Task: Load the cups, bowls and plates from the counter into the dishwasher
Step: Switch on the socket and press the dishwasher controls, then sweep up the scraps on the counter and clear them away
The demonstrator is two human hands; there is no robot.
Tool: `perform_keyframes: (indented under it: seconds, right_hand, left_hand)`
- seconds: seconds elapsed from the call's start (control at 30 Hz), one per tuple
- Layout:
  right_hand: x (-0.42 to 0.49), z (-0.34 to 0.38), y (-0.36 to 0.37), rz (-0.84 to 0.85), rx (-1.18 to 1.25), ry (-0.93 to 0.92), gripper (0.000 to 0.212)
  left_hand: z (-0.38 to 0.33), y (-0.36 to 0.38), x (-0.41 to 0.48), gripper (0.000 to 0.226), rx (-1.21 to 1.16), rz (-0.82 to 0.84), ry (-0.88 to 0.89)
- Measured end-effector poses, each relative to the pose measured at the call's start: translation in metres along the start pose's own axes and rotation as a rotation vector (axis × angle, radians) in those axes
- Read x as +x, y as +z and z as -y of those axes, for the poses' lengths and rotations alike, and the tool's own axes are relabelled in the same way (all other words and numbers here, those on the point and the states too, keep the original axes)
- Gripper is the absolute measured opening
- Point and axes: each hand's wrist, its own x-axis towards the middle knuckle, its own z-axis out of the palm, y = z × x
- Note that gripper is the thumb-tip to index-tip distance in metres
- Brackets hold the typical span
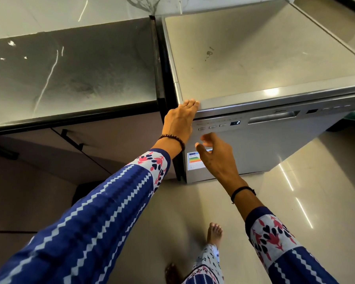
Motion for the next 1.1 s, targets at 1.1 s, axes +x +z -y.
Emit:
perform_keyframes:
  seconds: [1.1]
  right_hand:
    - [-0.034, 0.176, 0.01, 0.176, -0.081, -0.36, 0.025]
  left_hand:
    - [0.081, -0.127, -0.125, 0.033, -0.147, -0.248, -0.166]
